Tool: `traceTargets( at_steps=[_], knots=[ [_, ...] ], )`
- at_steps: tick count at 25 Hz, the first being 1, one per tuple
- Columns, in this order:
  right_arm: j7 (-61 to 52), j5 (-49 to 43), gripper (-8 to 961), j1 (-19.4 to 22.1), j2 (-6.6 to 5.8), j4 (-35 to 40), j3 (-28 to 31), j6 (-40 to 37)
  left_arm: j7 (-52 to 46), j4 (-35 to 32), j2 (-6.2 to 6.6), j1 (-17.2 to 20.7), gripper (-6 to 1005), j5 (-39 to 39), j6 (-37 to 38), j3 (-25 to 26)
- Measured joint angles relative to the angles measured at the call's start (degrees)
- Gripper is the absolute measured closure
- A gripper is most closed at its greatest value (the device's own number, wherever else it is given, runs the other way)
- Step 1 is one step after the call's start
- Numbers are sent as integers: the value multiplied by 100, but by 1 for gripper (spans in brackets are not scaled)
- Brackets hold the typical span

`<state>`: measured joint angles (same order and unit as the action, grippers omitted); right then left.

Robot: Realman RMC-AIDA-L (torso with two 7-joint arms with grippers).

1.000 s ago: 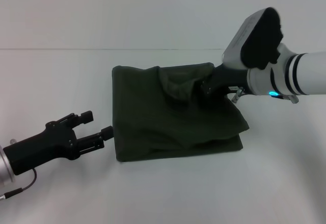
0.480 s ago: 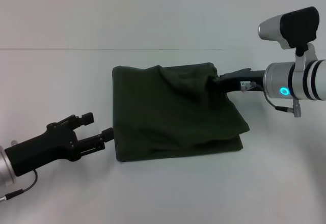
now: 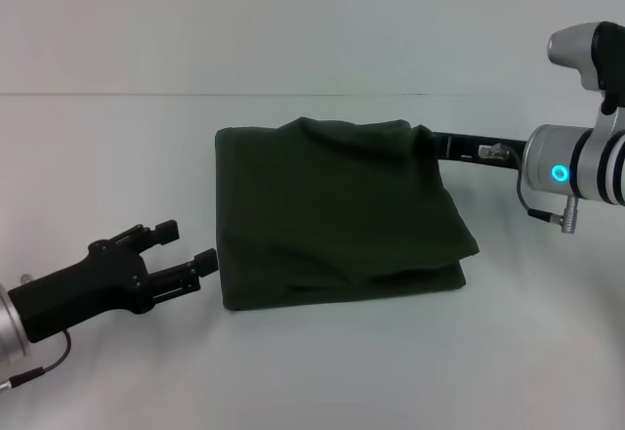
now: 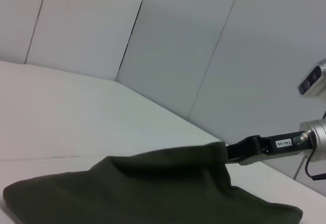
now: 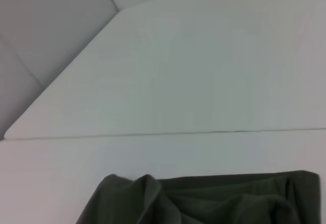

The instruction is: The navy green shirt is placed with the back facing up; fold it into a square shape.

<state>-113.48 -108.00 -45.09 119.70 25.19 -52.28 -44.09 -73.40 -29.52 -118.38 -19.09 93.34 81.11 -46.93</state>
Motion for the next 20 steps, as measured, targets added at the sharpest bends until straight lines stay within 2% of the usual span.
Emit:
traceTargets(
  at_steps=[20],
  knots=[
    [-957, 882, 941, 123, -4, -315, 185, 232, 11, 8, -9, 11, 112, 0, -80, -27]
  ],
)
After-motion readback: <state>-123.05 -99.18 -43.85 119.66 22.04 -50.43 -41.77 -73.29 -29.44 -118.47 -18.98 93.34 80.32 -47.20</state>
